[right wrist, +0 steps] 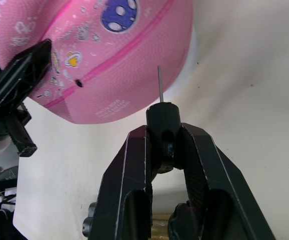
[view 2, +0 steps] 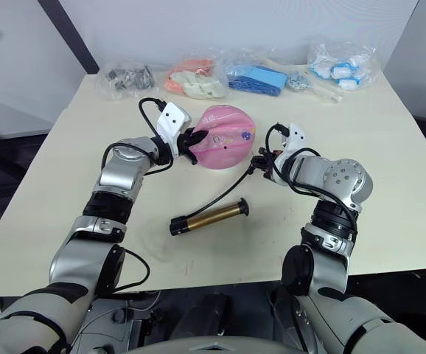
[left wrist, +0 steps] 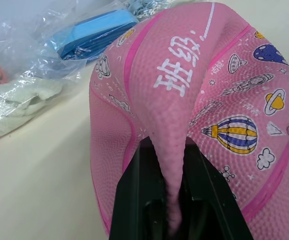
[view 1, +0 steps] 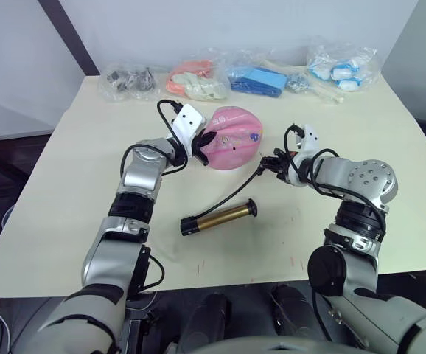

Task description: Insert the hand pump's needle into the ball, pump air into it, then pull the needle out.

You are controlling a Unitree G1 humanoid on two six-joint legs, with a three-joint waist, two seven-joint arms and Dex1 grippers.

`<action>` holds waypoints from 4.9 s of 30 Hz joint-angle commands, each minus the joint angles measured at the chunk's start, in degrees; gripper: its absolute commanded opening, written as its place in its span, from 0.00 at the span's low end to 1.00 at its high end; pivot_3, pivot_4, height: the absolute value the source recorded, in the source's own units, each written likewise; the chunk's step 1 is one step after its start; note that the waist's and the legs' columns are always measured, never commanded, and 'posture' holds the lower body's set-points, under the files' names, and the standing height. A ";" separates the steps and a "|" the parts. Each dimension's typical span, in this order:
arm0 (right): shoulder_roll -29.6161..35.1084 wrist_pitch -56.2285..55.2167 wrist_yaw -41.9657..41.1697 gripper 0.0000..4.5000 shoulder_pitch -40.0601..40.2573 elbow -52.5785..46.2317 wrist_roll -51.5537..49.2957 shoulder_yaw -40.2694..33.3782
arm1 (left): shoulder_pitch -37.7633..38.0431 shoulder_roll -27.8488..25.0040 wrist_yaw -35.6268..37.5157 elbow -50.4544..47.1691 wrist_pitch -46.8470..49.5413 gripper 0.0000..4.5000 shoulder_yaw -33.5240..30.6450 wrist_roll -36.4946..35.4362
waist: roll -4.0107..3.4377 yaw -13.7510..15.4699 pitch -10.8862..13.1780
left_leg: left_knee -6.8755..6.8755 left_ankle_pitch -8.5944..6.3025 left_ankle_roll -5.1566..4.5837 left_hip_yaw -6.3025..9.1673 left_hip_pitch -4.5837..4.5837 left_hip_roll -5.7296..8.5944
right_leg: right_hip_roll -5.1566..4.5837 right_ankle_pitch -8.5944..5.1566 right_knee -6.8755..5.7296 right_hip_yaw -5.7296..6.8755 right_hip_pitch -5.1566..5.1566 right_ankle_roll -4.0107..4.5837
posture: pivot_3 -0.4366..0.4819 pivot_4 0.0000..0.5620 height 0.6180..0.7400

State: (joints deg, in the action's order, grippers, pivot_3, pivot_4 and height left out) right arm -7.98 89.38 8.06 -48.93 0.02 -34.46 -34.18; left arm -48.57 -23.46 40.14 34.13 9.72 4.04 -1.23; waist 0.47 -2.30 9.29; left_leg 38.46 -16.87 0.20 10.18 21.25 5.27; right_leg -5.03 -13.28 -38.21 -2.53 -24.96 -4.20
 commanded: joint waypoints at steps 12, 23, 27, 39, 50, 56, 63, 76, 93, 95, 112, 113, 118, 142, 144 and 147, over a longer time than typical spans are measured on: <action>-3.23 -3.17 -7.12 0.08 0.49 -2.71 -4.96 11.12 | 1.51 1.92 -0.42 -1.60 0.58 0.00 -1.29 -1.06 | -0.02 -0.04 -0.03 | 0.01 0.00 0.00 -0.10 0.06 0.00 | -0.03 0.00 -0.17 -0.01 -0.16 0.00 | 0.48 0.27 1.00; -0.29 -4.71 -9.96 0.08 -1.16 2.49 -4.28 12.23 | 4.72 3.75 -3.20 -8.80 6.53 0.00 -2.71 -2.07 | -0.02 -0.07 -0.03 | 0.01 0.00 0.00 -0.10 0.07 0.00 | -0.04 0.00 -0.17 -0.01 -0.17 0.00 | 0.48 0.27 1.00; 0.63 -5.81 -10.51 0.08 -1.47 4.12 -4.02 12.60 | 6.18 3.95 -4.56 -11.39 8.36 0.00 -3.16 -1.99 | -0.02 -0.09 -0.03 | 0.00 0.00 0.00 -0.11 0.07 0.00 | -0.03 0.00 -0.17 -0.02 -0.19 0.00 | 0.48 0.27 1.00; 4.68 -7.66 -12.95 0.08 -2.13 7.42 -3.99 13.43 | 8.10 4.03 -6.81 -14.52 10.64 0.00 -3.42 -2.13 | -0.02 -0.27 -0.03 | 0.00 0.00 0.00 -0.20 0.09 -0.01 | -0.01 0.00 -0.20 -0.08 -0.26 0.00 | 0.48 0.27 1.00; 6.64 -9.52 -14.35 0.08 -2.84 9.63 -3.56 14.41 | 8.85 4.15 -6.71 -15.56 11.13 0.00 -2.83 -2.00 | -0.02 -0.25 -0.03 | 0.00 0.00 0.00 -0.24 0.09 -0.02 | -0.01 0.00 -0.19 -0.10 -0.27 0.00 | 0.48 0.27 1.00; 6.54 -9.82 -14.49 0.08 -2.96 10.15 -3.00 14.54 | 8.98 4.22 -6.80 -15.80 11.33 0.00 -2.79 -2.01 | -0.02 -0.26 -0.03 | 0.00 0.00 0.00 -0.24 0.09 -0.02 | -0.01 0.00 -0.19 -0.10 -0.27 0.00 | 0.48 0.27 1.00; 6.90 -10.15 -14.74 0.08 -2.71 11.12 -2.31 15.11 | 8.99 4.24 -6.79 -15.93 11.58 0.00 -2.66 -1.93 | -0.02 -0.26 -0.03 | 0.00 0.00 0.00 -0.24 0.09 -0.02 | -0.01 0.00 -0.19 -0.10 -0.27 0.00 | 0.48 0.27 1.00; 6.78 -11.14 -14.06 0.08 -2.56 12.69 -1.29 15.13 | 9.37 4.42 -6.67 -16.58 11.83 0.00 -2.46 -2.01 | -0.02 -0.25 -0.03 | 0.00 0.00 0.00 -0.24 0.09 -0.02 | -0.01 0.00 -0.19 -0.11 -0.27 0.00 | 0.48 0.27 1.00; 5.77 -9.53 -10.04 0.08 -3.40 14.09 -1.67 10.42 | 9.31 4.43 -6.82 -15.64 11.43 0.00 -2.72 -2.04 | -0.03 -0.25 -0.05 | 0.00 0.00 0.00 -0.25 0.09 -0.02 | -0.01 0.00 -0.20 -0.11 -0.27 0.00 | 0.48 0.27 1.00; 5.63 -9.41 -9.72 0.08 -3.28 13.92 -1.71 10.18 | 9.30 4.47 -6.77 -15.54 11.36 0.00 -2.70 -2.05 | -0.03 -0.25 -0.05 | 0.00 0.00 0.00 -0.25 0.09 -0.02 | -0.01 0.00 -0.20 -0.11 -0.27 0.00 | 0.48 0.27 1.00; 5.55 -9.21 -8.31 0.08 -2.28 13.76 -1.84 9.18 | 9.06 4.29 -7.01 -14.33 10.90 0.00 -3.03 -1.91 | -0.03 -0.25 -0.05 | 0.00 0.00 0.00 -0.25 0.09 -0.02 | -0.01 0.00 -0.20 -0.11 -0.27 0.00 | 0.48 0.27 1.00; 5.53 -9.18 -8.25 0.08 -2.29 13.76 -1.84 9.12 | 9.09 4.26 -7.01 -14.30 10.87 0.00 -3.05 -1.90 | -0.03 -0.25 -0.06 | 0.00 0.00 0.00 -0.25 0.09 -0.02 | -0.01 0.00 -0.20 -0.11 -0.27 0.00 | 0.48 0.27 1.00; 5.01 -8.57 -7.31 0.08 -2.94 14.18 -2.00 8.34 | 9.37 4.44 -6.94 -14.48 10.80 0.00 -2.89 -1.96 | -0.03 -0.25 -0.06 | 0.00 0.00 0.00 -0.25 0.09 -0.02 | -0.01 0.00 -0.20 -0.11 -0.27 0.00 | 0.48 0.27 1.00; -0.22 -8.74 8.90 0.08 -17.23 27.85 -3.43 -11.98 | 11.61 3.79 -1.79 -14.25 10.00 0.00 -1.49 -3.93 | -0.29 -0.51 -0.27 | -0.01 0.00 0.00 -0.30 0.07 -0.04 | 0.01 0.00 -0.26 -0.17 -0.27 0.01 | 0.48 0.27 1.00; 0.01 -9.78 8.60 0.08 -17.50 29.17 -3.19 -11.14 | 11.45 3.56 -0.77 -13.38 9.54 0.00 -1.14 -4.06 | -0.30 -0.80 -0.27 | -0.01 0.00 0.00 -0.30 0.07 -0.04 | 0.01 0.00 -0.26 -0.17 -0.27 0.01 | 0.48 0.27 1.00; 0.48 -11.52 7.92 0.08 -17.92 31.20 -2.92 -9.90 | 11.40 3.25 0.55 -12.41 8.89 0.00 -0.80 -4.31 | -0.33 -1.31 -0.31 | -0.01 0.00 0.00 -0.29 0.06 -0.04 | 0.01 0.00 -0.29 -0.16 -0.27 0.01 | 0.48 0.27 1.00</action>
State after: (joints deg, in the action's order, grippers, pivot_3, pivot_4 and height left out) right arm -7.89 81.60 16.46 -65.00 31.66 -37.09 -45.11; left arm -38.66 -21.13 36.37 20.14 17.98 0.10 -4.70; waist 0.14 -3.61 8.98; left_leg 38.45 -16.87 0.20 9.89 21.31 5.23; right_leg -5.02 -13.29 -38.50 -2.69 -25.24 -4.20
